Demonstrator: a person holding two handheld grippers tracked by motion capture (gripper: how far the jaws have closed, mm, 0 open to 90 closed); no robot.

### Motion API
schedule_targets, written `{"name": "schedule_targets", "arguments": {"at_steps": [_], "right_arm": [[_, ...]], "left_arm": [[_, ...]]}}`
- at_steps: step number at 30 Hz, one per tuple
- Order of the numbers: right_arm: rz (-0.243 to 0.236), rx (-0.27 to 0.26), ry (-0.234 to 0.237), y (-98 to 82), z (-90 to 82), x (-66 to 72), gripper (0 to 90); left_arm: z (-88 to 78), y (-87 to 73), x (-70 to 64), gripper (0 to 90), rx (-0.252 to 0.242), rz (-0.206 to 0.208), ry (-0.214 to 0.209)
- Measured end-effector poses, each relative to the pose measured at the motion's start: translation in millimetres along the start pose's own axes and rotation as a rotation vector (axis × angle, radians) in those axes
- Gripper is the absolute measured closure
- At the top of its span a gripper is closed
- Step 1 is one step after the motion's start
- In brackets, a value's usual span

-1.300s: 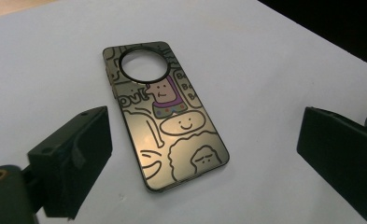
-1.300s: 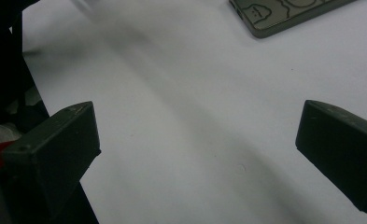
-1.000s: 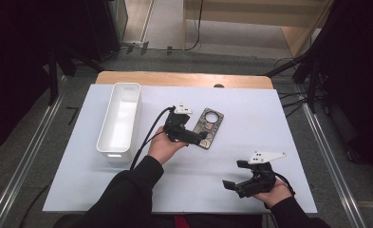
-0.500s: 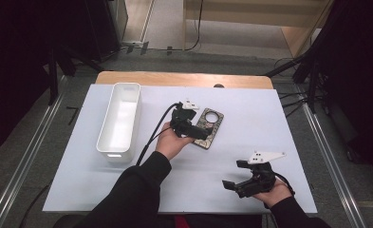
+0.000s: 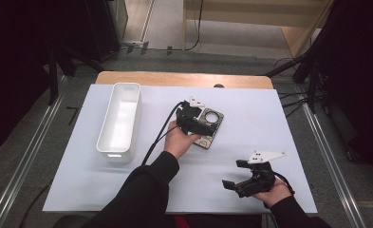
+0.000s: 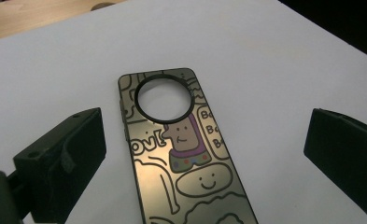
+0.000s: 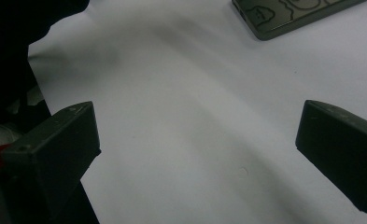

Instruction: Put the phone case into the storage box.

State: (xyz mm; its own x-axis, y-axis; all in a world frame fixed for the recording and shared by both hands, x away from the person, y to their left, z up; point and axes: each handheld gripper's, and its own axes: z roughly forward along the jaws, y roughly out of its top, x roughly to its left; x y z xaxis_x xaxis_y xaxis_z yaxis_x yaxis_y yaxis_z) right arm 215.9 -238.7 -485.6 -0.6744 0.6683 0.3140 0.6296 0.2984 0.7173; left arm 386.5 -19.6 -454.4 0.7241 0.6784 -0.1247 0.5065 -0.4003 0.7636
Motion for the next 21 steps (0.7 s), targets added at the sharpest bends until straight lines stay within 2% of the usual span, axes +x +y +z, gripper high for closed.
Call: {"name": "schedule_targets", "arguments": {"at_steps": [10,21], "right_arm": [[0.0,0.0,0.003,0.5,0.5,-0.2,0.0],[-0.002,0.001,0.006,1.3,1.0,-1.0,0.0]], "left_arm": [[12.3,1.1,-3.1,0.0,0.007,-0.036,0.016],[26.9,5.9,-8.8,0.0,0.009,-0.075,0.07]]}}
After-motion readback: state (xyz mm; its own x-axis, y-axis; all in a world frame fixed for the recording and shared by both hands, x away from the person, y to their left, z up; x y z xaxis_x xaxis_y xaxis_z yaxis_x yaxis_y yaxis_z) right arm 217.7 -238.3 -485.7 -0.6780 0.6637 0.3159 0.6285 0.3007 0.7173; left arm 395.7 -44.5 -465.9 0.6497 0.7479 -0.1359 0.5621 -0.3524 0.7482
